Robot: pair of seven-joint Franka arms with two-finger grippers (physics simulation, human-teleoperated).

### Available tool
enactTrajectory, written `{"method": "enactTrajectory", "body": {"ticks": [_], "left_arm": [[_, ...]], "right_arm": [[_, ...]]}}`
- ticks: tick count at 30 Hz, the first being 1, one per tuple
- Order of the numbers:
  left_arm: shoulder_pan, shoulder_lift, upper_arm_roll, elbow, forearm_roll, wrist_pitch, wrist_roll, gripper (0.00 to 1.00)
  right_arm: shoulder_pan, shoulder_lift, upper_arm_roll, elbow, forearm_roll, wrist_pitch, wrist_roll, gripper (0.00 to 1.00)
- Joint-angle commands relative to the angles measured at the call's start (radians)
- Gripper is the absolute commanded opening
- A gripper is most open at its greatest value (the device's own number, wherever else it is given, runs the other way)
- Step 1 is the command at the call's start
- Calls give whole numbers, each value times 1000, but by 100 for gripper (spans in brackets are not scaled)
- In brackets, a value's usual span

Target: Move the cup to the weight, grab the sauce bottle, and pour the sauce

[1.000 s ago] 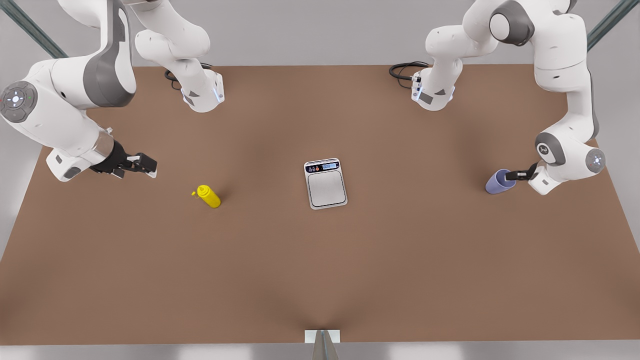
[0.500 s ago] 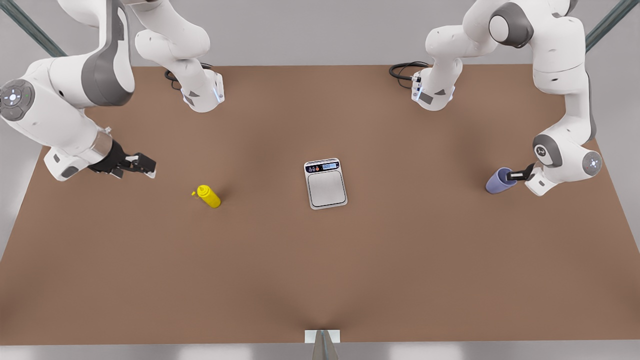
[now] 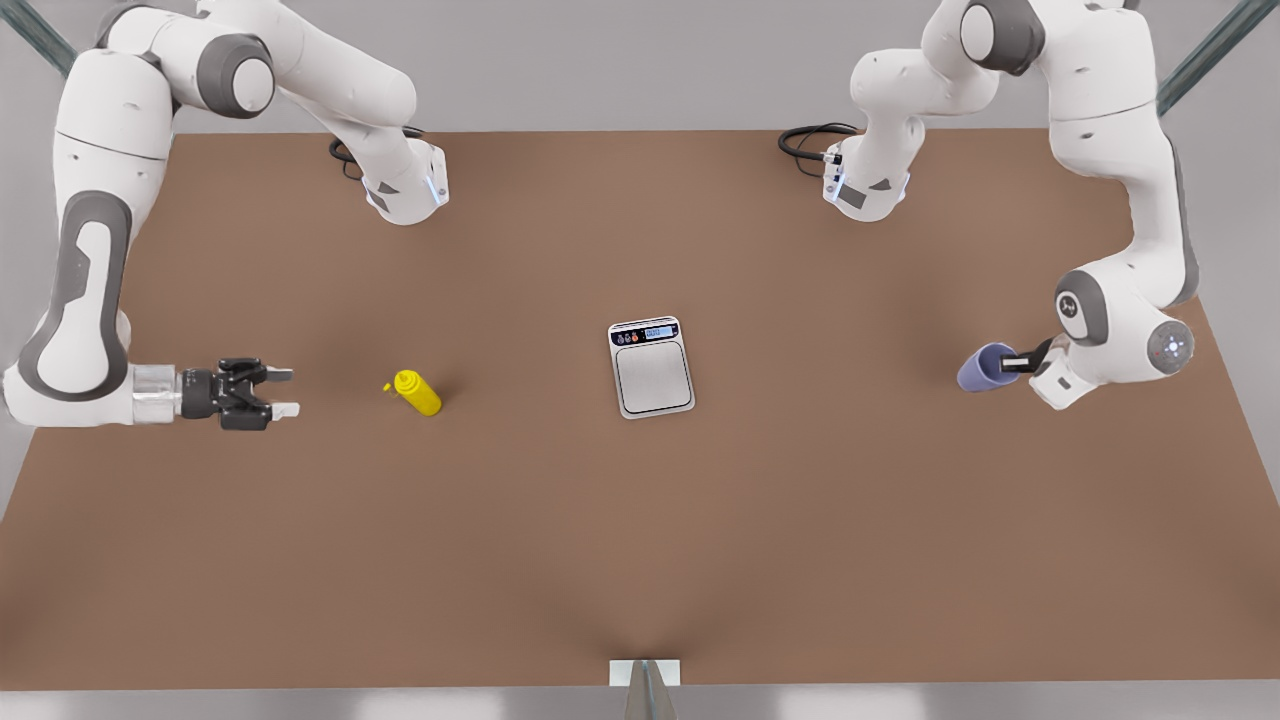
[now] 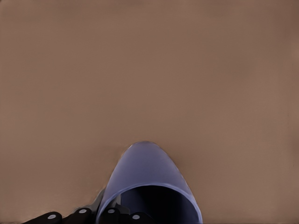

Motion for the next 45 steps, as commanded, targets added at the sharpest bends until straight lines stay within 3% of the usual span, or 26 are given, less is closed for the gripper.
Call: {"method": "enactTrajectory", "body": {"ticks": [1,4,11,14,20,34,38,40,41,42,43,44,45], "left_arm": [[-14,0,0,6,-61,-4,-15,21],[-60,21,-166,130,-62,-62,-265,21],[-72,120,-559,299,-56,-67,-797,21],[-239,201,-560,466,-59,-97,-1078,21],[-394,291,-568,551,-143,-87,-1388,24],[-405,396,-559,537,-120,7,-1368,26],[-405,399,-559,538,-111,7,-1360,51],[-405,399,-559,538,-110,7,-1360,57],[-405,399,-557,537,-110,7,-1360,59],[-404,397,-557,538,-110,5,-1360,68],[-402,396,-557,537,-99,4,-1353,87],[-402,396,-557,538,-90,2,-1351,100],[-402,394,-557,538,-90,2,-1351,100]], "right_arm": [[3,0,1,-11,6,10,23,100],[2,-11,77,-113,16,145,219,100],[-67,-42,114,-324,39,180,139,100],[-153,62,171,-330,95,184,70,100],[-178,101,211,-331,193,277,35,100],[-222,177,321,-368,302,239,-17,100],[-227,184,357,-368,320,234,-23,100],[-234,184,358,-365,322,234,-25,98],[-237,184,364,-365,322,227,-26,89],[-239,184,364,-364,322,214,-32,76],[-242,182,364,-367,322,207,-89,59],[-245,182,364,-368,322,200,-95,55],[-245,182,364,-370,320,199,-95,53]]}}
